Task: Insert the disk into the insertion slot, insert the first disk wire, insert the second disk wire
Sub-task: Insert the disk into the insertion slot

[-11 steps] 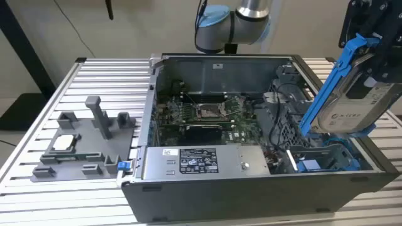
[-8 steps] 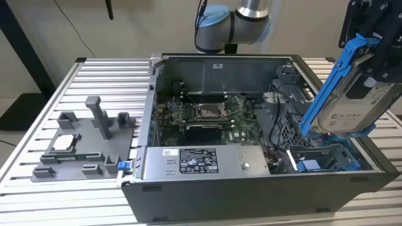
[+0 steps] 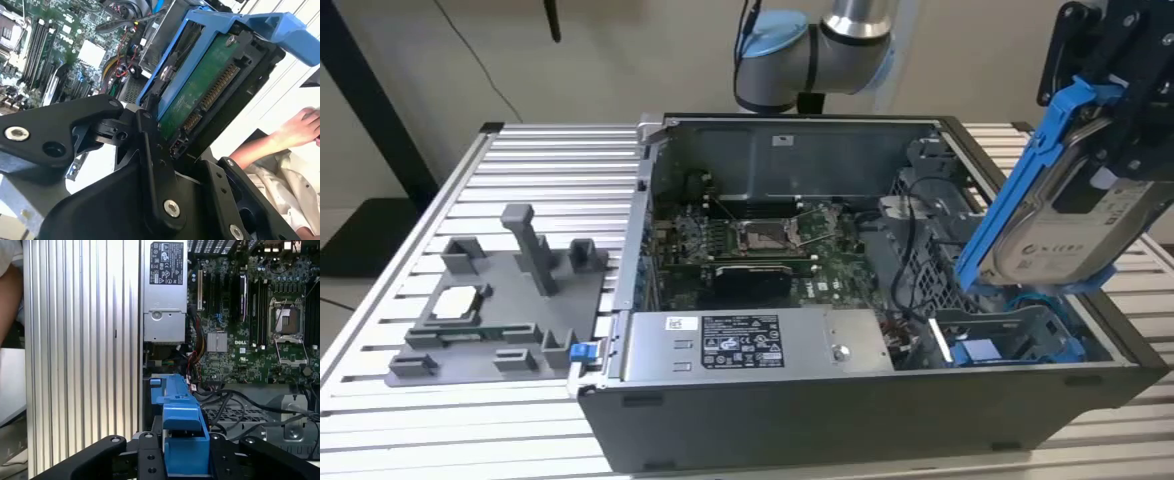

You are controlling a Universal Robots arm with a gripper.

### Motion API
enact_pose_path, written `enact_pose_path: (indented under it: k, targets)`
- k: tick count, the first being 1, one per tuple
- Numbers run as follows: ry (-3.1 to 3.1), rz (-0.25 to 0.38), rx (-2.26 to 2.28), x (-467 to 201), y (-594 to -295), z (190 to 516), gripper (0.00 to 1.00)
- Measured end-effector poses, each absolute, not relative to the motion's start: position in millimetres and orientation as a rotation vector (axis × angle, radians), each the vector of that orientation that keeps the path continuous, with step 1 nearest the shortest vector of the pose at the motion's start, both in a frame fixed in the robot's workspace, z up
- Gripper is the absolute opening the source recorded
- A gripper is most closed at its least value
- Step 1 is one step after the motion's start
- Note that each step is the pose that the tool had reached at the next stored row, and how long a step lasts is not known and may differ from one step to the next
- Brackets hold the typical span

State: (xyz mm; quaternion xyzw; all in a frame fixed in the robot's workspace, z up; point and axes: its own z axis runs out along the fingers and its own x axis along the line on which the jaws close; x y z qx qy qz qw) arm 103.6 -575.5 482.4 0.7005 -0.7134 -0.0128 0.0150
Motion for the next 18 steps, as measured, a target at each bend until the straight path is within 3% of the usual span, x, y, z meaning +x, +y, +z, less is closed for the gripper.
enact_pose_path:
  k: [18]
  targets:
    - [-2.220, -0.040, 2.180, 103.8, -575.5, 474.8, 0.00]
